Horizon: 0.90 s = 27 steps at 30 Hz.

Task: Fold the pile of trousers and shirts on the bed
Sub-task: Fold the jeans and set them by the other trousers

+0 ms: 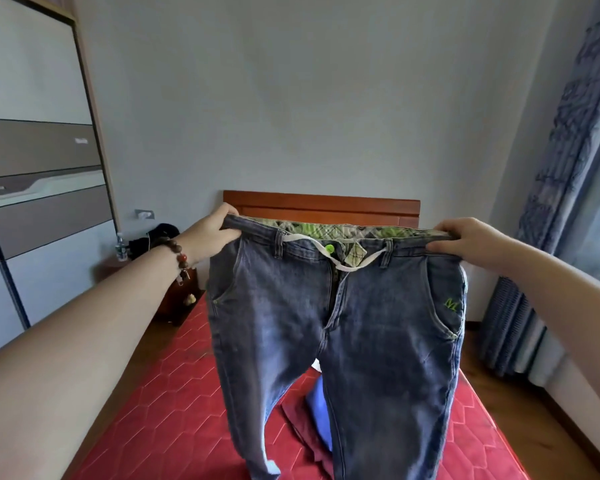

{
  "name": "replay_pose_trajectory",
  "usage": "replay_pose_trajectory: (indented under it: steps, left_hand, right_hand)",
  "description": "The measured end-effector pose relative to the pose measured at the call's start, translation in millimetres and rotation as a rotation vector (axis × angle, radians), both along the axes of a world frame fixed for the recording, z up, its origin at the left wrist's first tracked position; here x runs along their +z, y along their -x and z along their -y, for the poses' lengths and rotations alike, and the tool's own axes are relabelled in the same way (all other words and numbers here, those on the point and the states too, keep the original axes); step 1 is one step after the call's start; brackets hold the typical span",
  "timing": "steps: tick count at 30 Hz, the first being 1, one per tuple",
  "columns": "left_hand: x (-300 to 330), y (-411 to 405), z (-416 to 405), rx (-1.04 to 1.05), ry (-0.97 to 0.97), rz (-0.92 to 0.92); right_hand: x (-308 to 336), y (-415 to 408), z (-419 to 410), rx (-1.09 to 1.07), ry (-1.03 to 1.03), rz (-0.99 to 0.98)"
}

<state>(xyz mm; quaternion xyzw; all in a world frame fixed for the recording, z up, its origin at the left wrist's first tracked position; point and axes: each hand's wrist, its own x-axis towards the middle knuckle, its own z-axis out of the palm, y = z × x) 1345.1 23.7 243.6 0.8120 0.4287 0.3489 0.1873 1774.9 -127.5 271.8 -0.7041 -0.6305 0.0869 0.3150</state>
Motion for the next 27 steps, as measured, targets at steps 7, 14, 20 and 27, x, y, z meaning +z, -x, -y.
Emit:
replay_pose_trajectory:
  steps: [7,14,20,27]
  left_hand:
    - [19.9,5.6,6.5,0.074,-0.163,0.079]
    - [35.3,11.6,3.4,-0.005,0.050,0.476]
    - [11.1,-35.9,13.5,0.179,0.149,0.754]
    - [26.1,-119.6,63.9,0.082,-0.082,0.692]
  right_hand:
    - [17.7,-9.6,10.9,0.000,-0.157,-0.212]
    - [17.9,-1.8,5.9,0.044,-0.360,-0.842]
    - [9.9,53.7,-17.1,-0.276,-0.431,-0.816]
    - [19.2,170.9,-23.4,-0.024,-0.397,-0.949]
